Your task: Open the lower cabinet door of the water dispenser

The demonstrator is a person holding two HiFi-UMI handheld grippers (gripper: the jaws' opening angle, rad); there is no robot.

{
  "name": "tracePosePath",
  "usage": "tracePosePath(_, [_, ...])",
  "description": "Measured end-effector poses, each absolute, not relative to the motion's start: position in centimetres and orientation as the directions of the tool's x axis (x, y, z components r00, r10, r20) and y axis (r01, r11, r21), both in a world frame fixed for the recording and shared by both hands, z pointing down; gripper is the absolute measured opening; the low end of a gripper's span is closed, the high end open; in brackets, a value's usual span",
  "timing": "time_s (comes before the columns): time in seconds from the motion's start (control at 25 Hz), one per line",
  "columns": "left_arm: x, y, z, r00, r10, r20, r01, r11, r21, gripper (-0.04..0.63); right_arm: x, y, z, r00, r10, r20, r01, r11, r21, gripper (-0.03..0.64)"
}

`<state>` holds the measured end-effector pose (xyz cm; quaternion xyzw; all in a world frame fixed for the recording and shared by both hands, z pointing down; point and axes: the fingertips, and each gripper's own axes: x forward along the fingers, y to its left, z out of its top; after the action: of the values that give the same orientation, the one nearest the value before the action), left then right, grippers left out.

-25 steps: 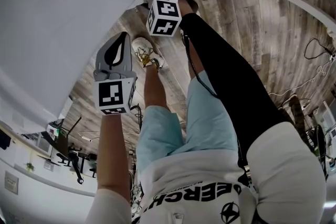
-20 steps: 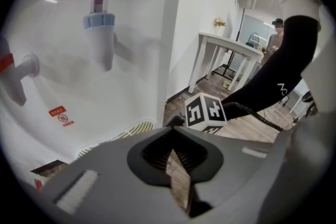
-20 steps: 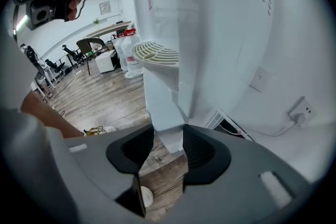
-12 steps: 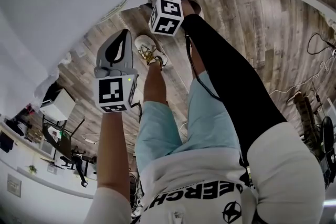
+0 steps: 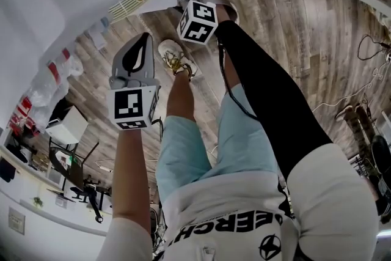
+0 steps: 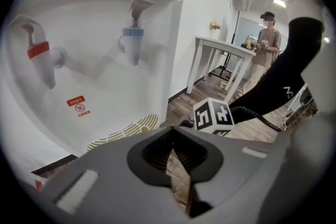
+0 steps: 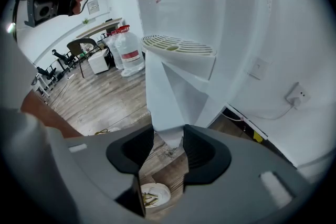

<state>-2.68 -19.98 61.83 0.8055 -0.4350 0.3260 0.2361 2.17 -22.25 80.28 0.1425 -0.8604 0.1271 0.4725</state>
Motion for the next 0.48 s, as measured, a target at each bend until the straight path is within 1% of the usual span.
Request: tracePosePath(0.48, [-4.3, -19.4, 62.1, 0.467, -0.528, 0.71, -0.81, -0.577, 0.104, 0.058, 2.0, -20.3, 80.9, -0.46, -0.155, 0.874, -0.444, 0.893, -0.076, 0.164])
